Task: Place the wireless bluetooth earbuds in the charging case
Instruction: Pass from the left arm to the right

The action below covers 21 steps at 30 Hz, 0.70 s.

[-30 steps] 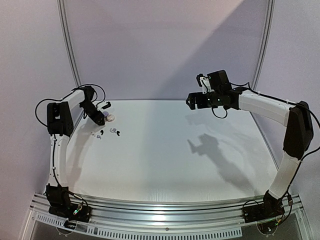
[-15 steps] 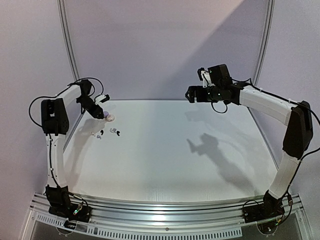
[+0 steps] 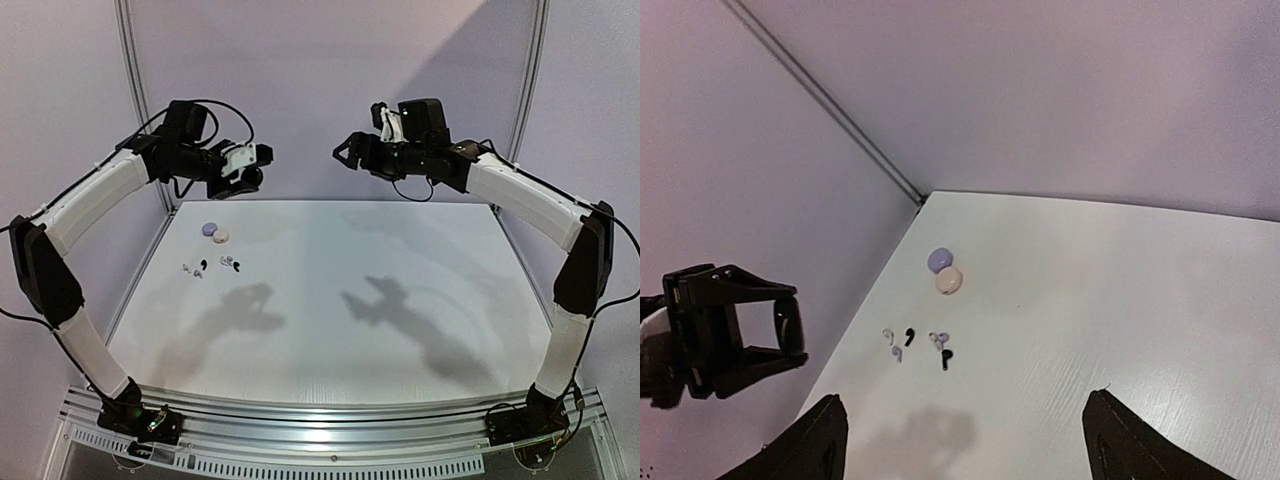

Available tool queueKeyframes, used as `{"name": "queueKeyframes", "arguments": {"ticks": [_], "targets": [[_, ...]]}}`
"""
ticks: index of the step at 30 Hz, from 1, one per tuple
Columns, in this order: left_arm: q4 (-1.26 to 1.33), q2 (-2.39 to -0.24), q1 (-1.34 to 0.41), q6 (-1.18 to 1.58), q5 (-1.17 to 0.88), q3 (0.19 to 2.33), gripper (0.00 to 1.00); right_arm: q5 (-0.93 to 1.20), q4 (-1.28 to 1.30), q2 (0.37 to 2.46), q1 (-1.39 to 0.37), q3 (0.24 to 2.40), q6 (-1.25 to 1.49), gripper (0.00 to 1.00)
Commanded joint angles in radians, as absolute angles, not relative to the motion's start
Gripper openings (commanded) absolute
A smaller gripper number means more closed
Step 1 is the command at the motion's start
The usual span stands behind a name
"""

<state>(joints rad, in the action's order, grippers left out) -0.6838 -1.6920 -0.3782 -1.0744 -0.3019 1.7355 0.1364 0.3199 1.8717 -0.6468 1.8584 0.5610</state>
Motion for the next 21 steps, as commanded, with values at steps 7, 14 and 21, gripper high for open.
{"name": "queueKeyframes", "arguments": {"ticks": [7,14,21], "targets": [[-0.302,-1.552,-0.547,-1.308,-0.216,1.428,0.46,0.437,0.13,1.941,-0.749,1.847,0.601,0.76],[-0.319,-1.561,-0.56,-1.256,-0.212,1.457,0.45,0.467,0.099,2.023,-0.771,1.883,0.644,0.69],[-0.327,-1.559,-0.561,-1.235,-0.234,1.45,0.45,0.493,0.036,2.061,-0.785,1.885,0.676,0.64]]}}
